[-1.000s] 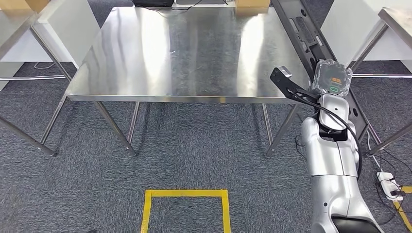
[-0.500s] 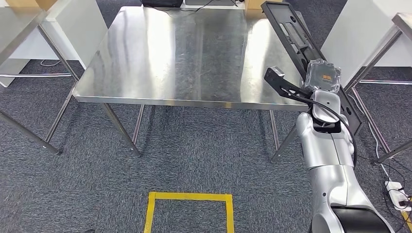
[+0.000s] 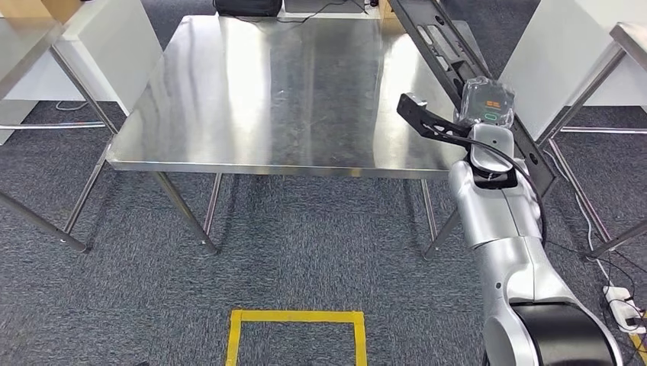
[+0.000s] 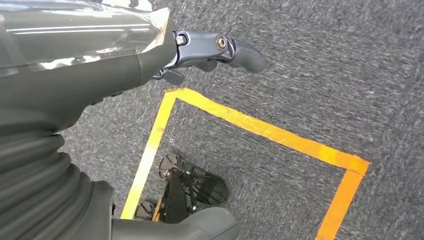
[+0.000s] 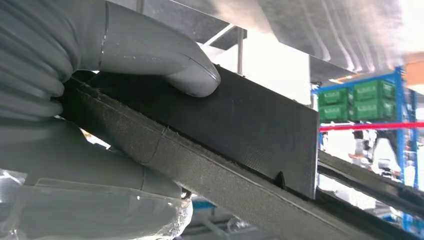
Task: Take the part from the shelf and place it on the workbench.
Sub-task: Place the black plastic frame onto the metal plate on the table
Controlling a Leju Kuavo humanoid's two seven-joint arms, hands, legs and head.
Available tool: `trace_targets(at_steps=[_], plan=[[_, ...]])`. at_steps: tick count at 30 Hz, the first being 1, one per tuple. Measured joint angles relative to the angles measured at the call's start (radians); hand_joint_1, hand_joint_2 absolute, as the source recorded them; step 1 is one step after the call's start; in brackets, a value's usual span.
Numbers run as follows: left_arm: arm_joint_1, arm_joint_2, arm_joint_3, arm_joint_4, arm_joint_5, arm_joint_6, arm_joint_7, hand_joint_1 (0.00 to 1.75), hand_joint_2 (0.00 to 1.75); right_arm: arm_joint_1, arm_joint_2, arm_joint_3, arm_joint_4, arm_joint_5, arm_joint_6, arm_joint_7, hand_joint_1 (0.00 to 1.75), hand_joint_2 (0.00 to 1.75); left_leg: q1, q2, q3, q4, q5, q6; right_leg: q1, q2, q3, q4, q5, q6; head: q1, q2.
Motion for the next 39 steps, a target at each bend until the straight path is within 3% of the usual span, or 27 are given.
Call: trace_targets(at_steps=[2,4,7,8,9,10,12,14,16,19,20,22,23,24,25,26,28,29,32,34,35,38,39], plan=[[0.000,-0.001,0.002,0.000,0.000,0.000,-0.002,0.00,1.75,-0.008,0.001,0.006,0.006,0.000,0.000,0.007,1.75,1.75,-0.002,0.000,0.004,-0.005,-0.002,0.015,0.000,0.000,0.000,-0.002,-0.003,0.010,0.001,0.000],[0.000,-0.001,0.003,0.000,0.000,-0.001,-0.005,0.00,1.75,-0.014,0.002,0.014,0.009,0.000,0.000,0.015,1.75,1.75,-0.001,-0.001,0.010,-0.010,-0.001,0.032,-0.002,-0.002,-0.021,0.039,-0.024,0.013,0.002,0.000],[-0.001,-0.001,0.005,0.000,0.001,-0.003,-0.009,0.00,1.75,-0.021,0.004,0.031,0.014,0.000,0.001,0.022,1.75,1.75,-0.005,-0.002,0.018,-0.012,-0.007,0.049,-0.001,-0.002,-0.130,0.241,-0.095,0.005,0.006,0.000],[0.000,-0.001,0.005,0.000,0.001,-0.004,-0.009,0.00,1.75,-0.021,0.004,0.036,0.018,0.000,0.003,0.025,1.75,1.75,-0.007,-0.003,0.022,-0.012,-0.011,0.052,0.000,-0.002,-0.162,0.294,-0.105,0.006,0.006,0.000],[0.000,-0.002,0.006,0.000,0.001,-0.004,-0.009,0.00,1.75,-0.020,0.004,0.040,0.021,0.000,0.004,0.027,1.75,1.75,-0.009,-0.006,0.027,-0.012,-0.015,0.054,0.001,-0.002,-0.176,0.308,-0.097,0.011,0.006,0.000],[0.000,-0.002,0.006,0.000,0.002,-0.005,-0.009,0.00,1.75,-0.021,0.004,0.044,0.024,0.000,0.006,0.029,1.75,1.75,-0.010,-0.008,0.034,-0.011,-0.020,0.054,0.002,-0.002,-0.167,0.276,-0.072,0.017,0.007,0.000],[0.000,-0.003,0.006,0.000,0.002,-0.006,-0.010,0.00,1.75,-0.025,0.005,0.052,0.028,0.000,0.008,0.030,1.75,1.75,-0.013,-0.011,0.048,-0.011,-0.031,0.050,0.005,-0.003,-0.109,0.131,0.001,0.024,0.008,0.000],[0.000,-0.003,0.007,0.000,0.002,-0.006,-0.010,0.00,1.75,-0.035,0.007,0.058,0.032,0.000,0.008,0.030,1.75,1.75,-0.019,-0.013,0.055,-0.009,-0.041,0.043,0.011,-0.004,-0.061,0.025,0.042,0.017,0.008,0.000],[-0.001,-0.004,0.007,0.000,0.001,-0.008,-0.010,0.00,1.75,-0.043,0.009,0.063,0.038,0.000,0.008,0.030,1.75,1.75,-0.022,-0.013,0.057,-0.009,-0.048,0.034,0.016,-0.004,-0.049,0.004,0.042,0.005,0.007,0.000],[-0.001,-0.001,0.008,-0.001,0.000,-0.012,-0.011,0.00,1.75,-0.049,0.012,0.069,0.044,0.000,0.002,0.031,1.75,1.75,-0.019,-0.008,0.050,0.015,-0.070,0.017,0.006,-0.003,-0.037,-0.003,0.036,-0.014,0.004,0.000],[-0.001,0.000,0.008,-0.001,0.000,-0.014,-0.012,0.00,1.75,-0.051,0.013,0.072,0.045,0.000,-0.001,0.031,1.75,1.75,-0.017,-0.005,0.028,0.060,-0.093,0.010,0.001,-0.003,-0.030,-0.005,0.032,-0.021,0.002,0.000],[-0.001,0.000,0.008,-0.001,0.000,-0.016,-0.012,0.00,1.75,-0.053,0.016,0.078,0.050,0.000,-0.005,0.031,1.75,1.75,-0.010,-0.002,-0.048,0.198,-0.146,-0.002,0.001,-0.002,-0.020,-0.005,0.023,-0.031,-0.003,0.000],[-0.001,0.001,0.008,-0.001,0.000,-0.016,-0.012,0.00,1.75,-0.052,0.018,0.081,0.053,0.000,-0.006,0.030,1.75,1.75,-0.007,-0.001,-0.089,0.260,-0.161,-0.007,0.001,-0.002,-0.015,-0.005,0.018,-0.033,-0.003,0.000],[0.000,0.001,0.008,-0.001,0.000,-0.016,-0.012,0.00,1.75,-0.049,0.019,0.082,0.057,0.000,-0.006,0.030,1.75,1.75,-0.004,-0.001,-0.113,0.287,-0.155,-0.010,0.001,-0.001,-0.008,-0.005,0.012,-0.032,-0.003,0.000],[0.000,0.002,0.008,-0.001,0.000,-0.016,-0.012,0.00,1.75,-0.047,0.020,0.082,0.061,0.000,-0.007,0.030,1.75,1.75,-0.002,0.000,-0.118,0.273,-0.127,-0.011,0.000,-0.001,0.001,-0.005,0.005,-0.030,-0.003,0.000],[0.001,0.003,0.009,-0.001,0.000,-0.016,-0.012,0.00,1.75,-0.046,0.021,0.083,0.064,0.000,-0.007,0.030,1.75,1.75,0.001,0.002,-0.103,0.221,-0.084,-0.012,-0.001,0.000,0.011,-0.005,-0.002,-0.026,-0.003,0.000],[0.001,0.005,0.009,-0.001,0.000,-0.016,-0.012,0.00,1.75,-0.049,0.023,0.084,0.069,0.000,-0.009,0.030,1.75,1.75,0.003,0.004,-0.048,0.081,-0.003,-0.009,0.001,0.001,0.028,-0.004,-0.018,-0.016,-0.003,0.000],[0.000,0.006,0.009,-0.001,0.000,-0.016,-0.012,0.00,1.75,-0.051,0.025,0.085,0.071,0.000,-0.011,0.030,1.75,1.75,0.002,0.004,-0.025,0.033,0.012,-0.004,0.003,0.002,0.032,-0.005,-0.024,-0.009,-0.003,0.000],[0.000,0.005,0.009,-0.001,-0.001,-0.017,-0.011,0.00,1.75,-0.055,0.027,0.088,0.076,0.000,-0.018,0.029,1.75,1.75,-0.003,0.002,0.001,-0.005,-0.001,0.020,0.008,0.003,0.039,-0.006,-0.027,0.007,0.000,0.000],[0.000,0.005,0.009,-0.001,-0.002,-0.018,-0.012,0.00,1.75,-0.055,0.025,0.089,0.077,0.000,-0.022,0.028,1.75,1.75,-0.002,0.001,0.015,-0.012,-0.006,0.037,0.007,0.002,0.029,0.023,-0.038,0.012,0.003,0.000],[0.000,0.006,0.009,-0.001,-0.003,-0.018,-0.012,0.00,1.75,-0.056,0.025,0.089,0.078,0.000,-0.024,0.028,1.75,1.75,-0.002,-0.001,0.023,-0.014,-0.009,0.045,0.006,0.001,0.007,0.063,-0.053,0.012,0.005,0.000],[0.000,0.007,0.009,-0.001,-0.003,-0.018,-0.012,0.00,1.75,-0.053,0.021,0.092,0.083,0.000,-0.028,0.028,1.75,1.75,-0.006,-0.004,0.039,-0.016,-0.022,0.058,0.005,0.000,-0.116,0.260,-0.109,0.010,0.008,0.000],[0.001,0.007,0.009,-0.001,-0.003,-0.018,-0.012,0.00,1.75,-0.048,0.019,0.093,0.085,0.000,-0.028,0.028,1.75,1.75,-0.008,-0.006,0.045,-0.016,-0.028,0.060,0.005,0.000,-0.147,0.295,-0.112,0.013,0.008,0.000]])
